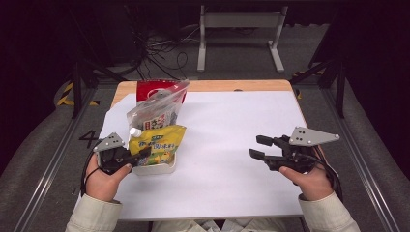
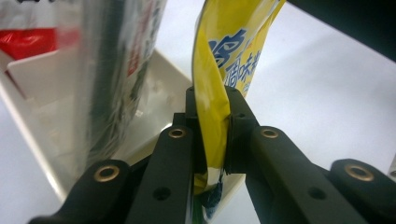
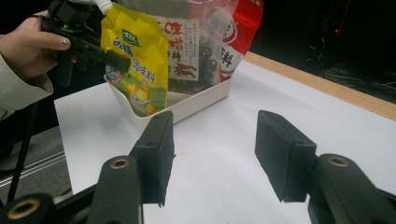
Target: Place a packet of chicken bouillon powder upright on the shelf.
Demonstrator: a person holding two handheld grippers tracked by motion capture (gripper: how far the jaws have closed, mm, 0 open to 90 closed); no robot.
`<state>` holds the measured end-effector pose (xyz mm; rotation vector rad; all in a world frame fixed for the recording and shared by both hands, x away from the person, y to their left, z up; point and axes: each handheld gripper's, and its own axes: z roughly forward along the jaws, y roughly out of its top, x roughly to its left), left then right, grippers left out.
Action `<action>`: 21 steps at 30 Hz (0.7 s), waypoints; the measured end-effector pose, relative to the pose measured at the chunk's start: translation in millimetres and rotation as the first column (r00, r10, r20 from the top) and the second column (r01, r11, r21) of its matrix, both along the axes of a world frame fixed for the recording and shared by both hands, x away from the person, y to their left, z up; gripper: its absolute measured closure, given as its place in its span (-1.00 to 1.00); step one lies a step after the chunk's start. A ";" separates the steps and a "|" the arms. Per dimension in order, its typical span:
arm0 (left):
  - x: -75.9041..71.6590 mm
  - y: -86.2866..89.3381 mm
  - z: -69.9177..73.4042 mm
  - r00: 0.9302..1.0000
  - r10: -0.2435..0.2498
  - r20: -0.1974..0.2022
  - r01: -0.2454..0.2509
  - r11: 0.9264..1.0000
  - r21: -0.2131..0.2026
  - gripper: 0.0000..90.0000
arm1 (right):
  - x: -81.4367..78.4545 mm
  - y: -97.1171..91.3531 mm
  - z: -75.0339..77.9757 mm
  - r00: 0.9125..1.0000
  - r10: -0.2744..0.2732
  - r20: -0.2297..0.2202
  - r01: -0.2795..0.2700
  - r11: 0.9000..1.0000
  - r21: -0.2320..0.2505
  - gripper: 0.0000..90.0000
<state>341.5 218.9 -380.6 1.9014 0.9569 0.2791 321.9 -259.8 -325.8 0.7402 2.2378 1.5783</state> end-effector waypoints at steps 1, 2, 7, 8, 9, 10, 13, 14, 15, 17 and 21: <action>-0.3 -0.2 0.4 1.000 0.003 -0.006 -0.003 1.000 0.010 0.86 | 0.2 0.0 -0.2 1.000 0.002 -0.002 -0.002 1.000 0.000 0.04; -0.3 -0.2 0.4 1.000 0.003 -0.006 -0.003 1.000 0.010 0.86 | 0.2 0.0 -0.2 1.000 0.002 -0.002 -0.002 1.000 0.000 0.04; 0.3 3.4 0.0 0.998 0.018 -0.054 -0.016 0.999 0.034 0.86 | 0.2 0.5 -0.5 1.000 0.004 -0.003 -0.004 1.000 -0.001 0.03; 0.7 4.1 -0.9 0.998 0.023 -0.061 -0.020 0.999 0.045 0.86 | 0.1 0.2 -0.5 1.000 0.003 -0.003 -0.003 1.000 -0.001 0.03; 1.3 5.0 -1.9 0.998 0.027 -0.063 -0.023 0.998 0.056 0.86 | 0.1 0.0 -0.4 1.000 0.003 -0.003 -0.003 1.000 0.000 0.03; 1.3 5.0 -1.9 0.998 0.027 -0.063 -0.023 0.998 0.056 0.86 | 0.2 -0.2 -0.4 1.000 0.002 -0.003 -0.002 1.000 0.000 0.03; 1.6 7.3 -3.6 0.998 0.021 -0.062 -0.019 0.999 0.048 0.85 | 0.4 -0.3 -0.7 1.000 0.002 -0.005 -0.002 1.000 -0.001 0.03; 1.4 7.6 -3.4 0.998 0.021 -0.060 -0.018 0.999 0.048 0.84 | 0.5 -0.2 -0.8 1.000 0.001 -0.005 -0.001 1.000 -0.001 0.03; 1.2 7.9 -3.1 0.998 0.018 -0.053 -0.016 0.998 0.053 0.82 | 0.5 -0.2 -0.9 1.000 0.000 -0.006 0.000 1.000 -0.002 0.03; -0.1 8.0 -2.6 0.998 0.026 -0.054 -0.023 0.998 0.057 0.72 | 0.4 -0.5 -0.8 1.000 0.000 -0.006 0.000 1.000 -0.004 0.03; -5.1 10.3 -0.2 0.999 0.030 -0.018 -0.029 0.998 0.059 0.23 | 0.5 -1.8 -0.4 1.000 -0.004 -0.003 0.004 1.000 -0.002 0.01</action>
